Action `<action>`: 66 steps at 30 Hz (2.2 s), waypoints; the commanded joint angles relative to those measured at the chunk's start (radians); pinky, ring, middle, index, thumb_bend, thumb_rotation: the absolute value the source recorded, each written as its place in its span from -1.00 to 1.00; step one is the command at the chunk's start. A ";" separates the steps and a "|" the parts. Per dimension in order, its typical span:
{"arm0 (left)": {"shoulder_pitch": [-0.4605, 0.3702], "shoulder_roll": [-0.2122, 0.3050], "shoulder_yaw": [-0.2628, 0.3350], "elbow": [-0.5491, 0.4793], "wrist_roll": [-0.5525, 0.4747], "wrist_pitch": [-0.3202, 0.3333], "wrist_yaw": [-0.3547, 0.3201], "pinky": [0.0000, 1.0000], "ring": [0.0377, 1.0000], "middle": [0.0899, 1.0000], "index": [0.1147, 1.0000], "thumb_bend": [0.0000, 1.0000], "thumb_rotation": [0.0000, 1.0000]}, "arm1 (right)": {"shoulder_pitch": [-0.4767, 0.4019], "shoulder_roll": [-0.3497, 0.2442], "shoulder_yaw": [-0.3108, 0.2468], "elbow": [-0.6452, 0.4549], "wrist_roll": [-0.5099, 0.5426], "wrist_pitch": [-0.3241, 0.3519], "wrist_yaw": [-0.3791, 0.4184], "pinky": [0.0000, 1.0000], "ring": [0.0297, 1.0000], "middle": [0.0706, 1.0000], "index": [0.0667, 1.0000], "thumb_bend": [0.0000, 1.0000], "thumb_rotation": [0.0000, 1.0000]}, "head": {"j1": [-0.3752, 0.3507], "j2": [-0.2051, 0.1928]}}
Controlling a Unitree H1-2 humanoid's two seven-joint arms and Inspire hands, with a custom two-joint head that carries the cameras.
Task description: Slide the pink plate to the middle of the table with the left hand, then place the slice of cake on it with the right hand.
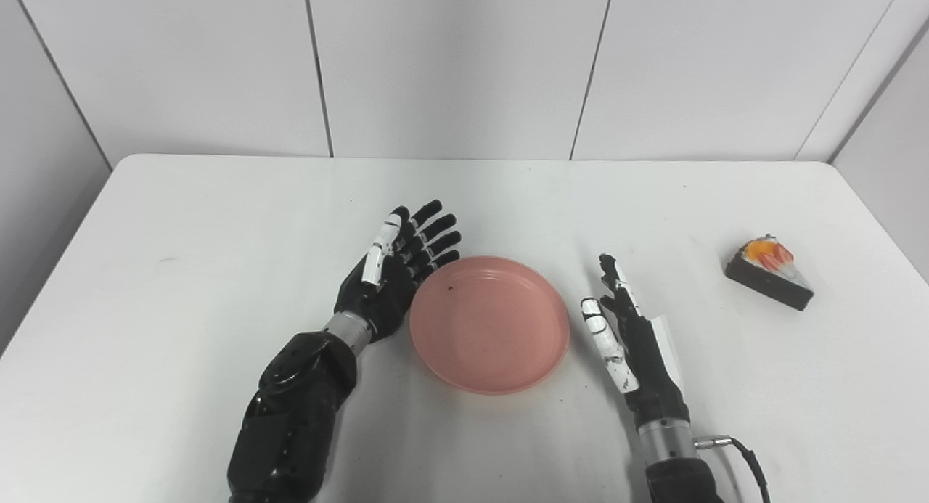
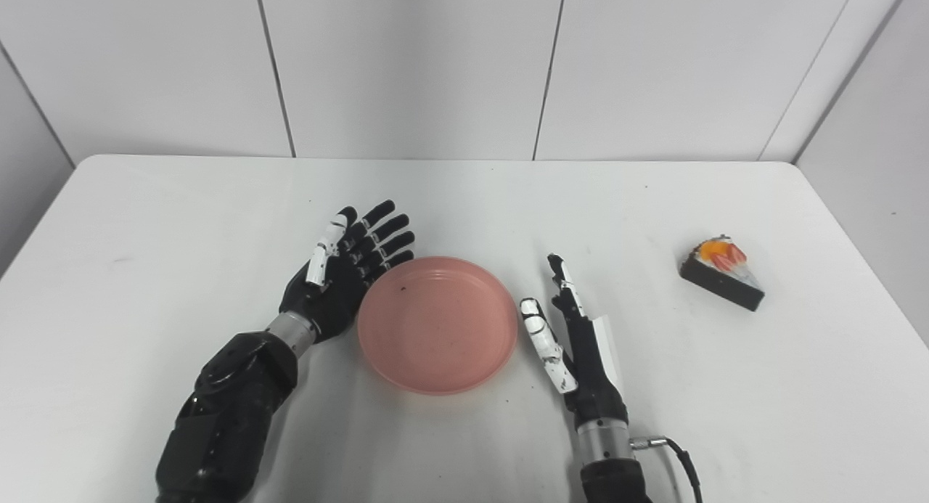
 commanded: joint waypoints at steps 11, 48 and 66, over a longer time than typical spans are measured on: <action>0.042 0.018 0.017 0.038 0.017 0.025 -0.015 0.77 0.76 0.75 0.71 -0.21 1.00 | -0.020 -0.010 0.000 -0.130 -0.187 0.038 -0.059 0.70 0.81 0.85 0.87 -0.11 1.00 | -0.083 -0.007; 0.029 0.105 0.075 0.186 -0.023 -0.062 -0.187 0.81 0.80 0.77 0.74 -0.17 1.00 | -0.274 -0.202 -0.214 -0.220 -0.416 0.205 -0.075 0.32 0.51 0.67 0.76 0.61 0.41 | -0.398 -0.109; 0.023 0.112 0.083 0.213 -0.032 -0.070 -0.197 0.82 0.80 0.77 0.75 -0.19 1.00 | -0.338 -0.334 -0.232 -0.100 -0.411 0.271 -0.057 0.39 0.68 0.80 0.81 0.68 0.02 | -0.407 -0.117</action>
